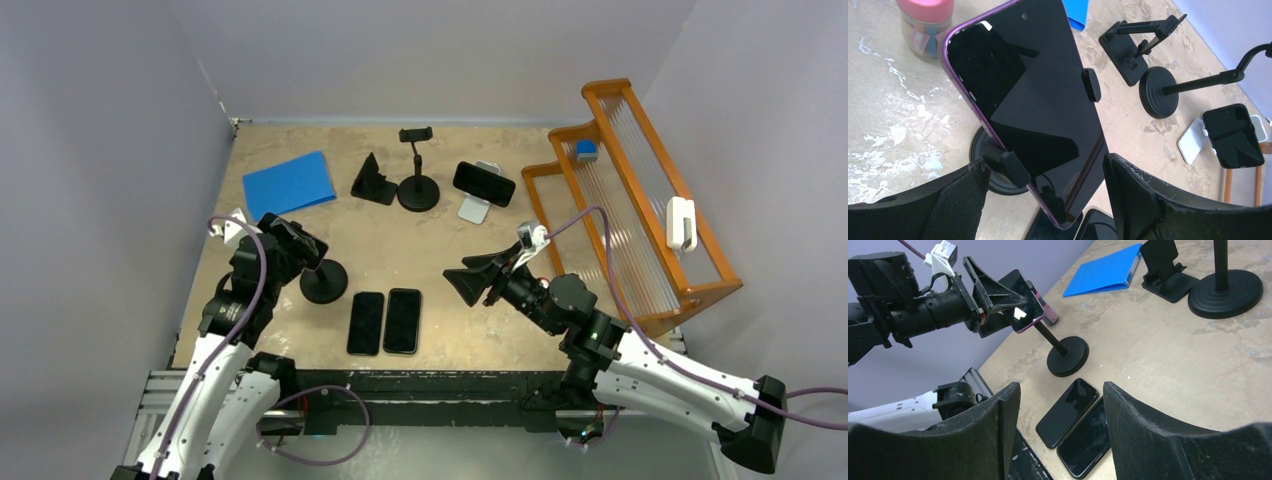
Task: Remove the phone from the phone stand
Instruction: Pick up the phone stand with the phone at the center of the board.
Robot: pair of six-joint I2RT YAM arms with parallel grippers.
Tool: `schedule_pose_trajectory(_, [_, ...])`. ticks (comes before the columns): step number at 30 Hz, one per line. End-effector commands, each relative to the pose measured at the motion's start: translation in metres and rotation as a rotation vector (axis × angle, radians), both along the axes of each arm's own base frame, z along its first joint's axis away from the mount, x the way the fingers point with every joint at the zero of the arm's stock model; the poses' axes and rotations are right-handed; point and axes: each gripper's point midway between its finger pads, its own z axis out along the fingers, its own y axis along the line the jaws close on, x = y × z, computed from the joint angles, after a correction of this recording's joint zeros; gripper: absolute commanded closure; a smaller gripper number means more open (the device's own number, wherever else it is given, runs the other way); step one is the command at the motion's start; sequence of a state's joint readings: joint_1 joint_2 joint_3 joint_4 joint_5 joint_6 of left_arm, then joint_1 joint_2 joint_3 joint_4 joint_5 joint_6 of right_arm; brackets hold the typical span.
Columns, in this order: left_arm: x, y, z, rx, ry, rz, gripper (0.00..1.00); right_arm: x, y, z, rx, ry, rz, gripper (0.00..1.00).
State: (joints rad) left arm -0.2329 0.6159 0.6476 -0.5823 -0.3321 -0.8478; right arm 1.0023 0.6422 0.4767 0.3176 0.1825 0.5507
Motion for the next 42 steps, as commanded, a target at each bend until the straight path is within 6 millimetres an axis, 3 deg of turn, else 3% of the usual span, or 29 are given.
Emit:
schedule_pose_trajectory(1, [0.019, -0.001, 0.015, -0.04, -0.069, -0.005, 0.23, -0.002, -0.001, 0.011, 0.016, -0.04, 0.009, 0.36])
schedule_pose_trajectory(15, [0.032, 0.019, 0.021, -0.041, -0.125, 0.015, 0.26, 0.001, 0.004, 0.007, -0.01, -0.039, 0.011, 0.36])
schedule_pose_trajectory(35, [0.03, 0.011, 0.015, -0.083, -0.153, -0.028, 0.53, 0.001, 0.004, 0.005, -0.02, -0.029, 0.011, 0.36])
schedule_pose_trajectory(42, [0.035, 0.007, 0.028, -0.083, -0.195, -0.053, 0.64, 0.002, 0.005, 0.006, -0.017, -0.026, 0.009, 0.36])
